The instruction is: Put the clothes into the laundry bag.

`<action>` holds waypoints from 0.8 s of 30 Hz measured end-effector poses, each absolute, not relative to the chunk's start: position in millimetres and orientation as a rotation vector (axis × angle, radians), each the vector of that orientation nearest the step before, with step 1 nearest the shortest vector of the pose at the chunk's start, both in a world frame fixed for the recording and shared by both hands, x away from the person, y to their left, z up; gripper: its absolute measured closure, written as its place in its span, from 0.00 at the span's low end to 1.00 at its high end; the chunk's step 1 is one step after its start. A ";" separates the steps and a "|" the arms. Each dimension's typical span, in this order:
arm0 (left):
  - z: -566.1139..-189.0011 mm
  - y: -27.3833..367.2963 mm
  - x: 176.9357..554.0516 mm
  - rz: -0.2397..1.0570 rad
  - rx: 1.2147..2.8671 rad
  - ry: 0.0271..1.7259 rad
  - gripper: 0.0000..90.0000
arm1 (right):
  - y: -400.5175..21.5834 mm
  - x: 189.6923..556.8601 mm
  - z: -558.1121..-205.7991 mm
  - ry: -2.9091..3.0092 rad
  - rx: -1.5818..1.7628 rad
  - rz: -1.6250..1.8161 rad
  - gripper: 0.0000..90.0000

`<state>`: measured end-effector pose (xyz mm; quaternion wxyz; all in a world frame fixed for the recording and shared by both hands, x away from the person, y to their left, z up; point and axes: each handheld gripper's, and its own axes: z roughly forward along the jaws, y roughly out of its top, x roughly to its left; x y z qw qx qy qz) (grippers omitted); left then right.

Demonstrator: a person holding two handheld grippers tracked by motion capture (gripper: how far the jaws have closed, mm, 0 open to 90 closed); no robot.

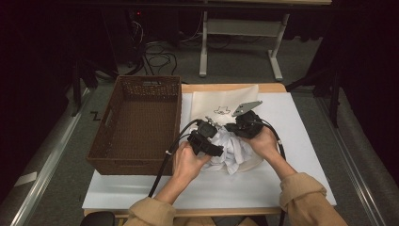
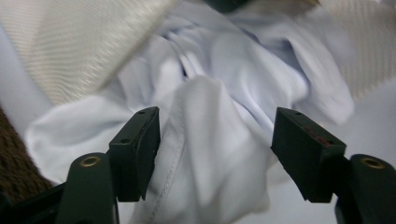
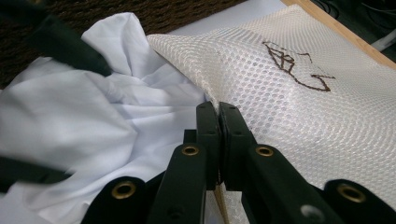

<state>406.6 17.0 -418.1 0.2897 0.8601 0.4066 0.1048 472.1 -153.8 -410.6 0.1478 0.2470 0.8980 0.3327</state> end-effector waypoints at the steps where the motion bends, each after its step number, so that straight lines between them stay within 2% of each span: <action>1: -421.4 15.6 405.1 0.281 2.310 1.079 0.35 | -153.3 472.1 -411.2 2.581 0.711 0.958 0.99; 6: -445.0 8.7 411.6 0.273 2.339 1.092 0.36 | -153.4 473.0 -412.1 2.585 0.710 0.940 0.99; 9: -455.2 6.5 415.8 0.280 2.332 1.098 0.40 | -155.7 473.9 -412.6 2.586 0.709 0.935 0.99; 15: -472.1 -2.0 420.5 0.317 2.398 1.054 0.54 | -157.6 474.6 -415.6 2.590 0.727 0.938 0.99; 20: -484.2 -8.4 423.3 0.292 2.437 1.050 0.68 | -159.3 475.3 -416.8 2.592 0.727 0.937 0.99; 24: -484.2 -6.4 426.5 0.236 2.425 1.057 0.86 | -162.3 476.0 -418.0 2.590 0.743 0.943 0.99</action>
